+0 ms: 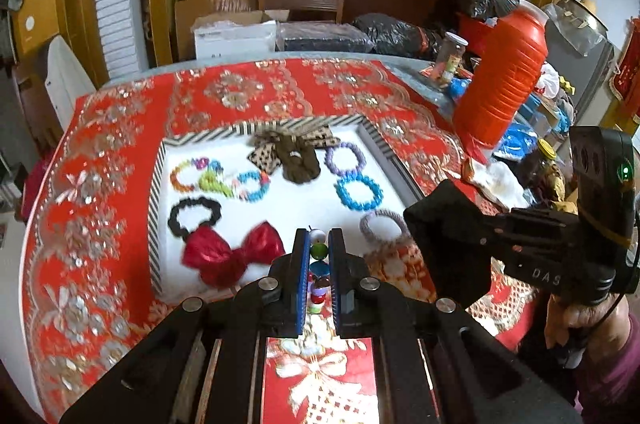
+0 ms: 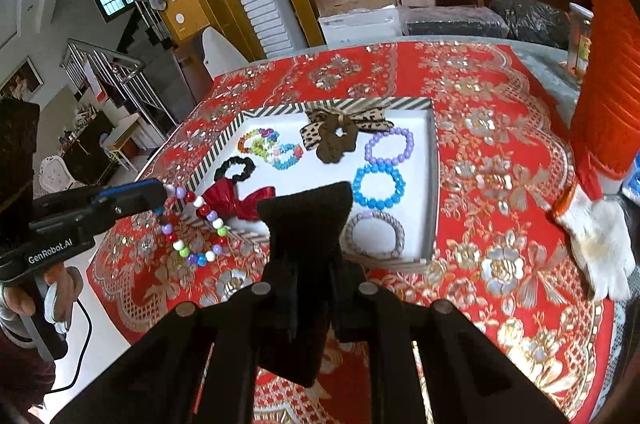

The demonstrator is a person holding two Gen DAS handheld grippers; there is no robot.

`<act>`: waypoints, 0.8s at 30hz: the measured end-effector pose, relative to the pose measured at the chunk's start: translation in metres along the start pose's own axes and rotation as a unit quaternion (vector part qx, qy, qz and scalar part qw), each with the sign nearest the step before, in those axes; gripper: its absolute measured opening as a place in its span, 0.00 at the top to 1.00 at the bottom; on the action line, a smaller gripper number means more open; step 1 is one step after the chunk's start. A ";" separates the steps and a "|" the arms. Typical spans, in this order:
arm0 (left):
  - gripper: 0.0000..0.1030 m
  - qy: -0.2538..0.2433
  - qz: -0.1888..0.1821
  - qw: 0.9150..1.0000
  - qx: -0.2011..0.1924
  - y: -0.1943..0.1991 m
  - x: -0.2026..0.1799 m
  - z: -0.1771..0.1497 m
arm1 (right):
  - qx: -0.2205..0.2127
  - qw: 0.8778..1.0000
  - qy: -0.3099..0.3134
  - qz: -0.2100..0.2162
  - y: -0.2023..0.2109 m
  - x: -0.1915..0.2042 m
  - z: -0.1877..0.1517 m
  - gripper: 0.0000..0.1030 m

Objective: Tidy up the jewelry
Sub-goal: 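Carry the bead bracelet into the tray with the left tool while the right tool carries the black headband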

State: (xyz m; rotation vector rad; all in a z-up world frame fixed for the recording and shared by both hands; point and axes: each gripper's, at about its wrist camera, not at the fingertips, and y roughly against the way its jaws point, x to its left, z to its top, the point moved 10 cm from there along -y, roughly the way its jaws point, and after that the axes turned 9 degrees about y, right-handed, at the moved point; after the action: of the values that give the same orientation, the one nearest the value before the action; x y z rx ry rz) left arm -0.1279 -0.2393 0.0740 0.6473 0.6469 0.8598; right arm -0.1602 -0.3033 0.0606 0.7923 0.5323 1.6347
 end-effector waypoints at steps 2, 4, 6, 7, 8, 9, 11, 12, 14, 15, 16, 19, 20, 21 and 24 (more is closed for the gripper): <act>1.00 -0.004 0.005 1.000 -0.003 -0.003 -0.001 0.007 | -0.002 1.000 -0.004 0.000 -0.004 -0.001 0.006 0.89; 1.00 -0.009 0.009 1.000 -0.004 -0.007 -0.002 0.012 | -0.004 1.000 -0.007 -0.001 -0.008 -0.003 0.012 0.89; 1.00 -0.012 0.012 1.000 -0.003 -0.010 -0.002 0.016 | -0.005 1.000 -0.009 0.000 -0.012 -0.003 0.017 0.89; 1.00 -0.014 0.015 1.000 -0.003 -0.013 -0.002 0.018 | -0.004 1.000 -0.010 0.000 -0.013 -0.003 0.019 0.89; 1.00 -0.016 0.016 1.000 -0.002 -0.016 -0.003 0.021 | -0.004 1.000 -0.010 0.000 -0.015 -0.004 0.021 0.89; 1.00 -0.016 0.017 1.000 -0.002 -0.017 -0.003 0.022 | -0.004 1.000 -0.010 -0.001 -0.017 -0.005 0.023 0.89; 1.00 -0.017 0.020 1.000 0.000 -0.023 -0.002 0.026 | -0.003 1.000 -0.010 -0.003 -0.021 -0.007 0.027 0.89; 1.00 -0.017 0.021 1.000 0.001 -0.026 -0.002 0.027 | -0.002 1.000 -0.012 -0.003 -0.022 -0.008 0.028 0.89; 1.00 -0.017 0.023 1.000 0.002 -0.032 -0.002 0.031 | -0.002 1.000 -0.018 -0.004 -0.027 -0.012 0.031 0.89; 1.00 -0.017 0.023 1.000 0.003 -0.034 -0.002 0.032 | -0.001 1.000 -0.021 -0.005 -0.030 -0.015 0.033 0.89; 1.00 -0.018 0.024 1.000 0.003 -0.038 -0.002 0.034 | -0.001 1.000 -0.022 -0.006 -0.032 -0.017 0.034 0.89; 1.00 -0.018 0.024 1.000 0.006 -0.049 -0.003 0.039 | 0.003 1.000 -0.028 -0.009 -0.041 -0.023 0.037 0.89; 1.00 -0.017 0.023 1.000 0.008 -0.053 -0.003 0.040 | 0.005 0.999 -0.030 -0.009 -0.044 -0.025 0.038 0.89; 1.00 -0.018 0.023 1.000 0.010 -0.057 -0.004 0.041 | 0.008 0.999 -0.033 -0.010 -0.048 -0.027 0.038 0.89; 1.00 -0.015 0.019 1.000 0.016 -0.069 -0.006 0.043 | 0.015 0.999 -0.041 -0.011 -0.057 -0.031 0.038 0.89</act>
State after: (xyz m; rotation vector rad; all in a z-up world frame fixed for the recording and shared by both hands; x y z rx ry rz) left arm -0.0672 -0.2886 0.0521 0.7019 0.6243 0.8757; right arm -0.0919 -0.3245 0.0383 0.8675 0.5069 1.5702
